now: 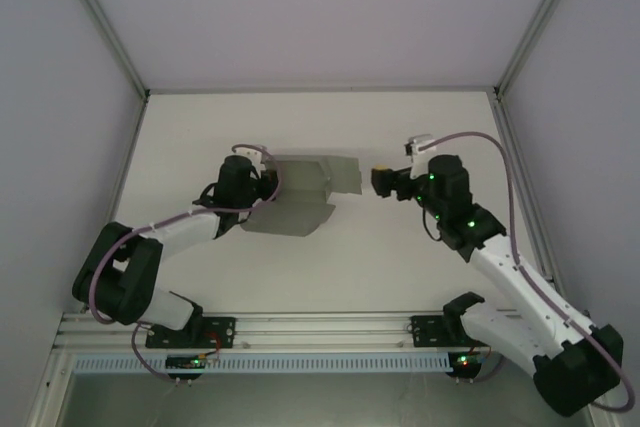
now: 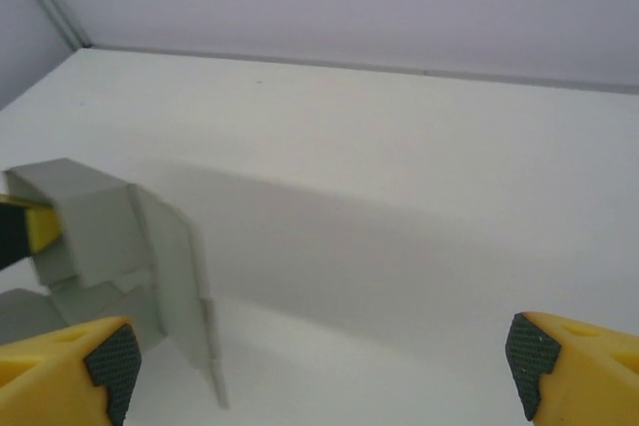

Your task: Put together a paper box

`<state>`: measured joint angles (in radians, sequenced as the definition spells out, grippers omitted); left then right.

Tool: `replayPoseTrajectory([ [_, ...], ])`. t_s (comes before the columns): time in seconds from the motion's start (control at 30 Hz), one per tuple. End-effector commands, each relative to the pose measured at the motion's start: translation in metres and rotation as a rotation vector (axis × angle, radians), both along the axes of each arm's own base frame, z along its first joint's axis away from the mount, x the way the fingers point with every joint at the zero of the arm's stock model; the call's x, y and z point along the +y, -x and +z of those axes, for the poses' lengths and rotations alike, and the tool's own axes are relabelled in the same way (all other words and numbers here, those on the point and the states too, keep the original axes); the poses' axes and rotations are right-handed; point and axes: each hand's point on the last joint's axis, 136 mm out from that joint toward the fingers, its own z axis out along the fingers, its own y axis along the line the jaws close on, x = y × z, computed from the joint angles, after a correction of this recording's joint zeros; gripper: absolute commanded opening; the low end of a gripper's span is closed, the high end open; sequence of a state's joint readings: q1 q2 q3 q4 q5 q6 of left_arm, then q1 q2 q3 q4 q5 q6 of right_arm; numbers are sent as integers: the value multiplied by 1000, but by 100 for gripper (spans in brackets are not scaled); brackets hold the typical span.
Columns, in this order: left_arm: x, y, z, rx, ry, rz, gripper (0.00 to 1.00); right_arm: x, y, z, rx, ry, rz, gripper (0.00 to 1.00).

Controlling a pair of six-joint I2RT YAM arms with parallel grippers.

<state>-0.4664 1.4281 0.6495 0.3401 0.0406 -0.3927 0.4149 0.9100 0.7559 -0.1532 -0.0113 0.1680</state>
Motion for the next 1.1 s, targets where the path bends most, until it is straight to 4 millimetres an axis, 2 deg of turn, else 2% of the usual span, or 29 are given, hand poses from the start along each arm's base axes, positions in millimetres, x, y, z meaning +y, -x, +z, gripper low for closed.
replayPoseTrajectory([
  [0.0,-4,-1,22,-61,25,-33,0,0,9,-32,169,-69,65,91],
  [0.1,-6,0,22,-58,31,-38,0,-3,-1,-47,239,-91,68,83],
  [0.23,-9,1,27,-64,49,-57,0,16,-13,-59,283,-115,164,85],
  [0.3,-9,1,30,-69,49,-56,0,26,-18,-59,281,-112,223,84],
  [0.43,-7,0,30,-63,47,-38,0,59,-9,-57,302,-162,401,80],
  [0.6,-5,5,34,-60,71,-22,0,86,-7,-52,314,-186,505,76],
  [0.77,-1,10,32,-59,66,4,0,124,2,-46,335,-233,687,71],
  [0.93,1,13,35,-61,45,28,0,153,-2,-48,353,-234,755,69],
  [1.07,2,11,40,-63,19,25,0,166,-18,-54,358,-223,695,63],
])
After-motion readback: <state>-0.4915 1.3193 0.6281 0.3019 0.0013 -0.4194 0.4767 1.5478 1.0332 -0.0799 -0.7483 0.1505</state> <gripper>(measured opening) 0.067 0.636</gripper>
